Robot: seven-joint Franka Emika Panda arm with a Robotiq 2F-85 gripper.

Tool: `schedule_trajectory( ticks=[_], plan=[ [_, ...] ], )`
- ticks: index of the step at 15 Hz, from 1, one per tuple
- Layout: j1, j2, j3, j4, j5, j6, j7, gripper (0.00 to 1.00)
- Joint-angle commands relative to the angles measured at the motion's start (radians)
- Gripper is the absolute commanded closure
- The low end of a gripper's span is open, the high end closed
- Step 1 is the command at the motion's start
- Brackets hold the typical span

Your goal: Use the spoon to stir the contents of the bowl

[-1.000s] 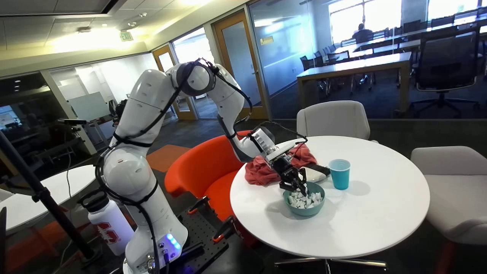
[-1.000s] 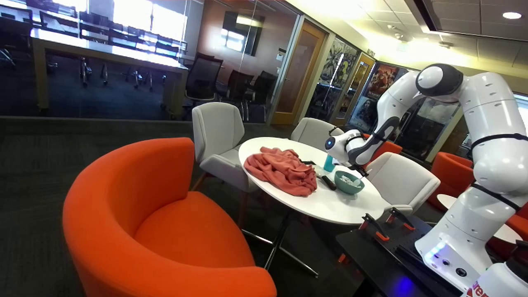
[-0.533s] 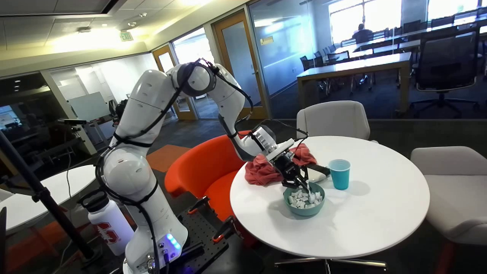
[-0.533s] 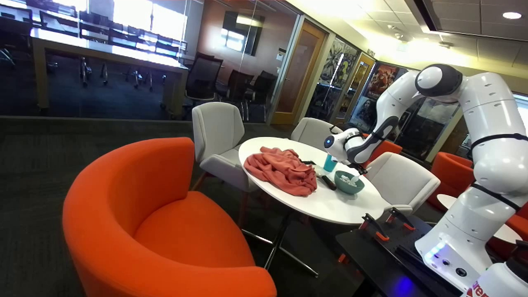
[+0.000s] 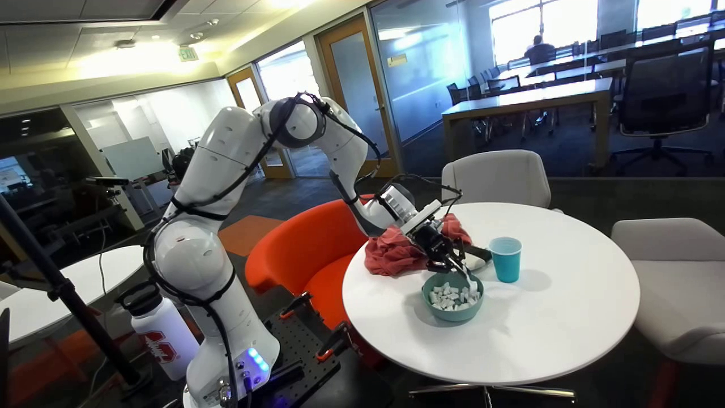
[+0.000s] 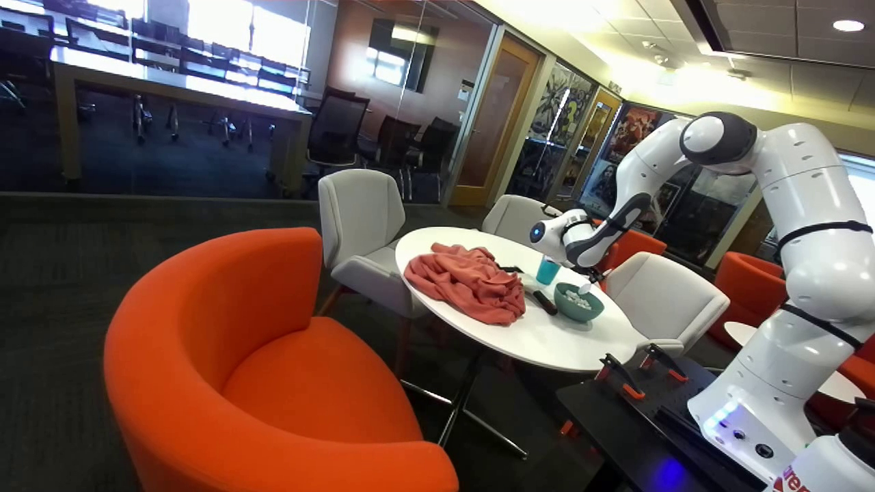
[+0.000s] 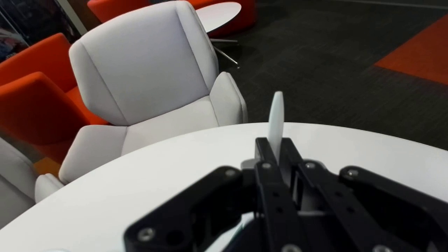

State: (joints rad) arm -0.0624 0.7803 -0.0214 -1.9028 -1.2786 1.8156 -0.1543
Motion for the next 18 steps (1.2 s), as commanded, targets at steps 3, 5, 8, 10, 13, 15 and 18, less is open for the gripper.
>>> schedule_trajectory(
  ticks=[3,5,8,10,13,15,18],
  plan=[
    [0.026,0.104,-0.005,0.114,0.005,-0.091,-0.012,0.97],
    [0.029,0.131,-0.004,0.139,0.002,-0.097,-0.016,0.97],
    [0.031,0.160,0.001,0.166,-0.002,-0.090,-0.036,0.97],
    [0.027,0.169,0.008,0.174,-0.005,-0.068,-0.066,0.97],
    [0.017,0.165,0.028,0.164,-0.015,-0.015,-0.123,0.97],
    [0.009,0.149,0.042,0.144,-0.023,0.031,-0.162,0.97],
    [0.006,0.122,0.056,0.114,-0.038,0.081,-0.203,0.97]
  ],
)
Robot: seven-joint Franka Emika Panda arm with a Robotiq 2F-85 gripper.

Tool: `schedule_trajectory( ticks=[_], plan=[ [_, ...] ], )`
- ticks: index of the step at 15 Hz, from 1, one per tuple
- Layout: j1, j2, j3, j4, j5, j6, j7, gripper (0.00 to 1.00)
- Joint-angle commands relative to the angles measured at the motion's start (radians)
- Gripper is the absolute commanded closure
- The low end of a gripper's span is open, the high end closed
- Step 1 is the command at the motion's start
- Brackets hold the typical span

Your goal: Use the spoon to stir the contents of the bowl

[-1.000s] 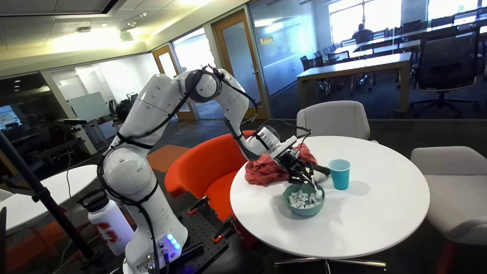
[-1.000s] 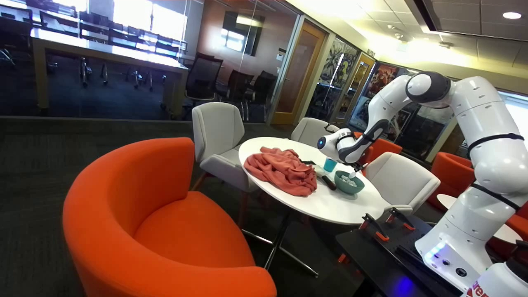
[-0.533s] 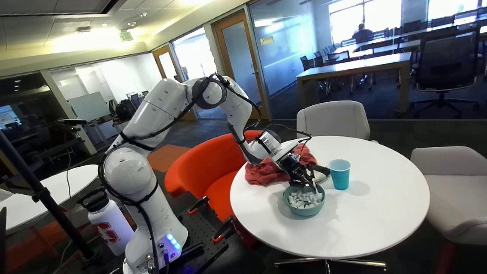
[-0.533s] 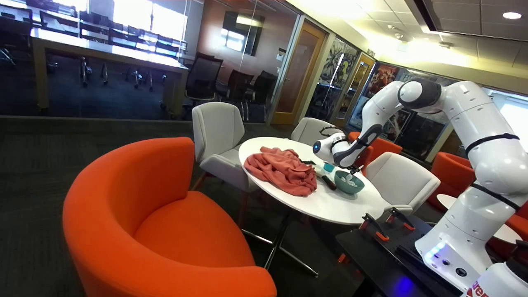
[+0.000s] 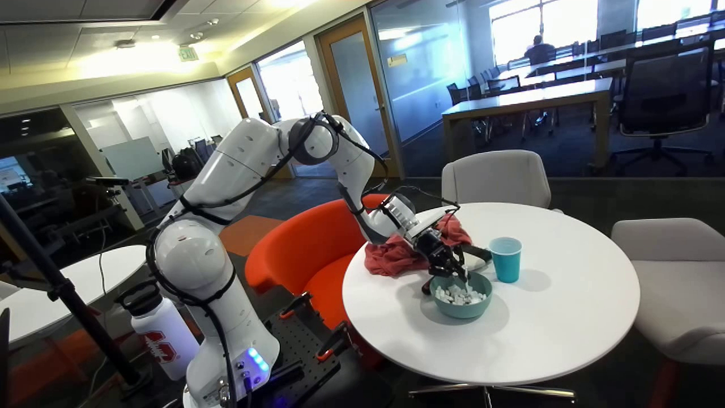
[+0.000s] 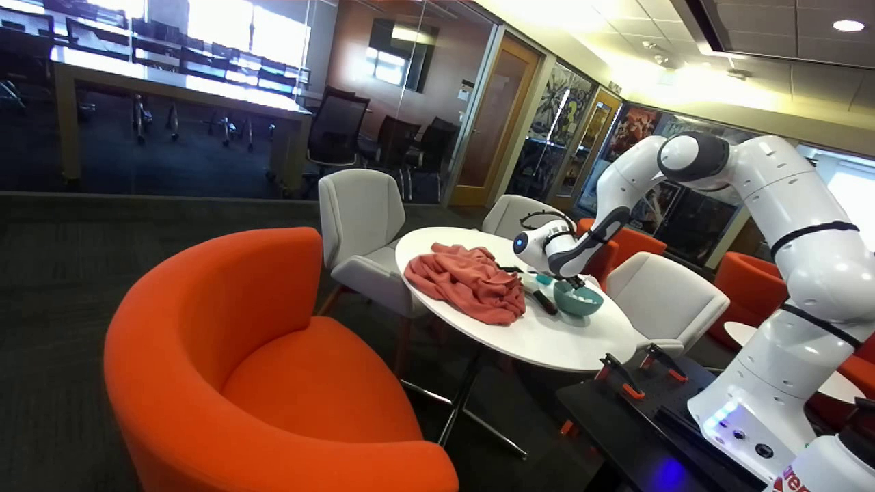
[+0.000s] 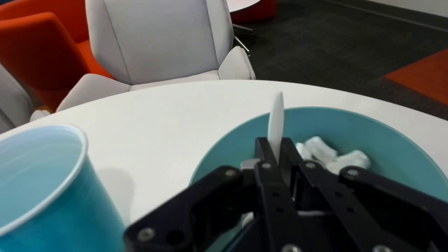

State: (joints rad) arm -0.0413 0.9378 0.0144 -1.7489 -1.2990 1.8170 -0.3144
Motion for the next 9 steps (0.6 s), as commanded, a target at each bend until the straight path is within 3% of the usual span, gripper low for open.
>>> schedule_trajectory(
  ticks=[1,6,9],
  plan=[
    [-0.014,-0.048,0.023,-0.055,-0.022,0.099,-0.052,0.97],
    [0.009,-0.109,0.025,-0.148,-0.040,0.098,-0.031,0.97],
    [0.045,-0.138,0.007,-0.196,-0.060,0.031,0.046,0.97]
  ],
)
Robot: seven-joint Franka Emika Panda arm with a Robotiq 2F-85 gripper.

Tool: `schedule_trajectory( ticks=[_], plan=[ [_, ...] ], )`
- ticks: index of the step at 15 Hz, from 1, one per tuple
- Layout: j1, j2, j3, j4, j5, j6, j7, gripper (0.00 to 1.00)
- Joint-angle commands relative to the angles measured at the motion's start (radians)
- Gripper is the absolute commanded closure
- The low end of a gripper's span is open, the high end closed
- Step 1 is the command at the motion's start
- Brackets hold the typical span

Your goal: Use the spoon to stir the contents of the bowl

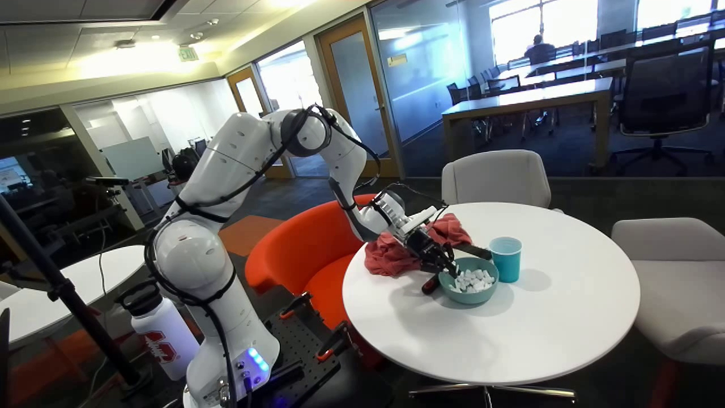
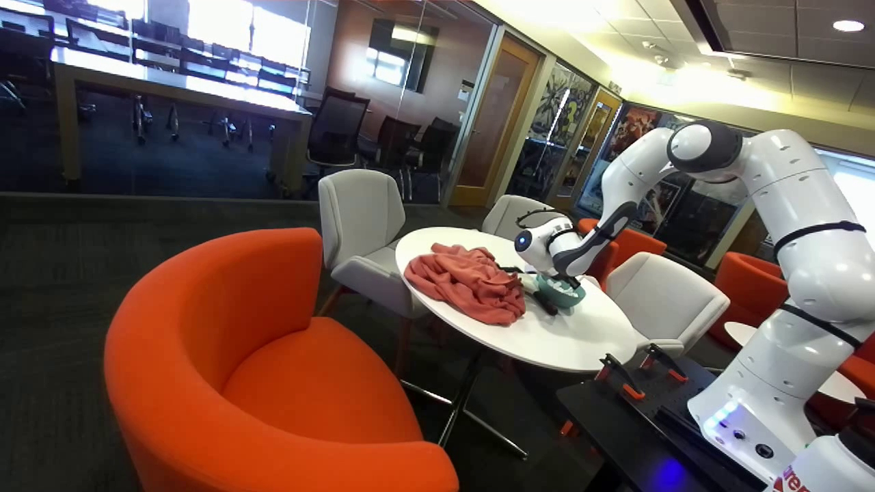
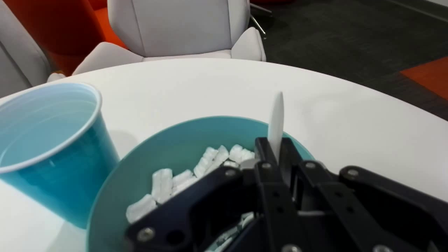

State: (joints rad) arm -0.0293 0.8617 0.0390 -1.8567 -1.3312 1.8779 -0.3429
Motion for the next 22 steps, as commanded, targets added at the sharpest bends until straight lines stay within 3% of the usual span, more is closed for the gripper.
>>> schedule_trajectory(
  ticks=[1,6,13,17,22],
  plan=[
    [0.044,-0.069,-0.024,-0.101,-0.039,-0.052,0.114,0.97],
    [0.068,-0.107,-0.032,-0.163,-0.076,-0.168,0.376,0.97],
    [0.004,-0.239,-0.018,-0.268,-0.045,-0.116,0.474,0.97],
    [-0.115,-0.380,-0.032,-0.378,-0.030,0.096,0.403,0.97],
    [-0.270,-0.474,-0.122,-0.448,-0.041,0.479,0.235,0.97]
  ],
)
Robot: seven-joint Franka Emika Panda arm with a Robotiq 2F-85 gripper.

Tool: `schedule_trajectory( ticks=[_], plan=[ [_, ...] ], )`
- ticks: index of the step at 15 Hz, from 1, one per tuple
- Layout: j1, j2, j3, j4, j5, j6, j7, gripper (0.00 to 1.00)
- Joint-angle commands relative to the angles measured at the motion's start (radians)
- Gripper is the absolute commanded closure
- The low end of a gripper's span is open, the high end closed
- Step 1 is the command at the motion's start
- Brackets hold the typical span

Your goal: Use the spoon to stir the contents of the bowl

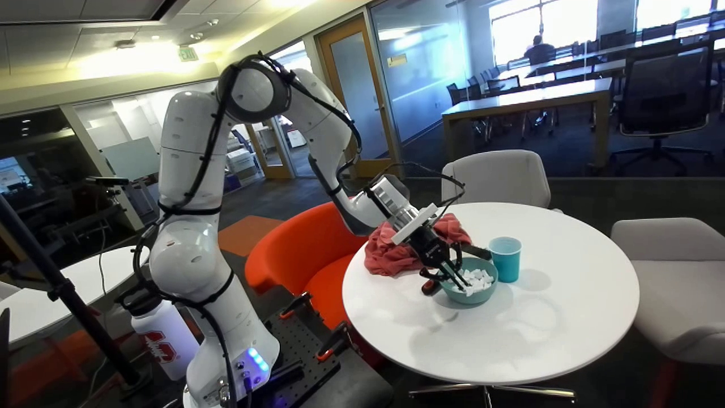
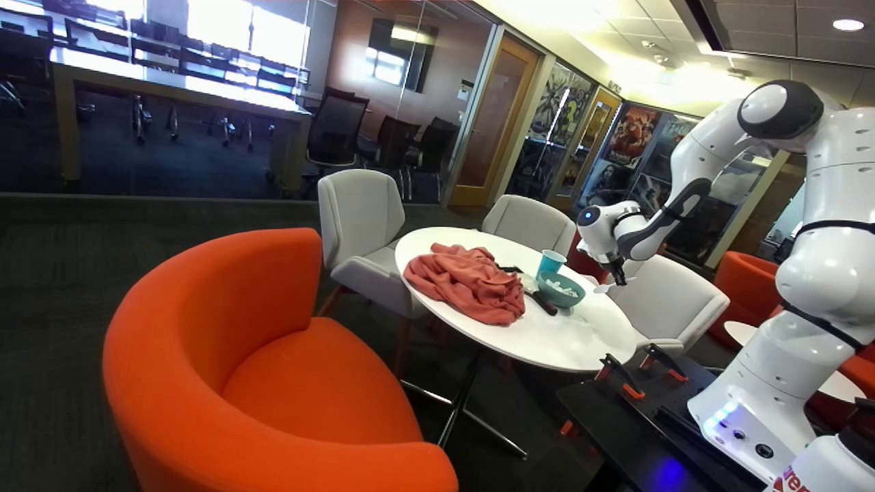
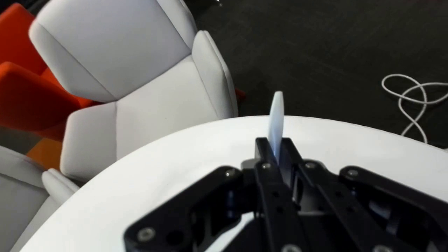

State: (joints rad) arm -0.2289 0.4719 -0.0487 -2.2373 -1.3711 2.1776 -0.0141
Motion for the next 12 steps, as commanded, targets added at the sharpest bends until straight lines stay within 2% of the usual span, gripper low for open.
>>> schedule_trajectory(
  ticks=[1,4,7,10,12],
  plan=[
    [-0.096,-0.094,-0.050,-0.074,0.014,0.253,-0.144,0.97],
    [-0.154,-0.098,-0.087,-0.086,0.055,0.452,-0.328,0.97],
    [-0.193,-0.076,-0.092,-0.096,0.142,0.588,-0.545,0.97],
    [-0.228,-0.051,-0.071,-0.114,0.264,0.671,-0.791,0.97],
    [-0.302,-0.027,-0.003,-0.119,0.332,0.694,-0.948,0.97]
  ],
)
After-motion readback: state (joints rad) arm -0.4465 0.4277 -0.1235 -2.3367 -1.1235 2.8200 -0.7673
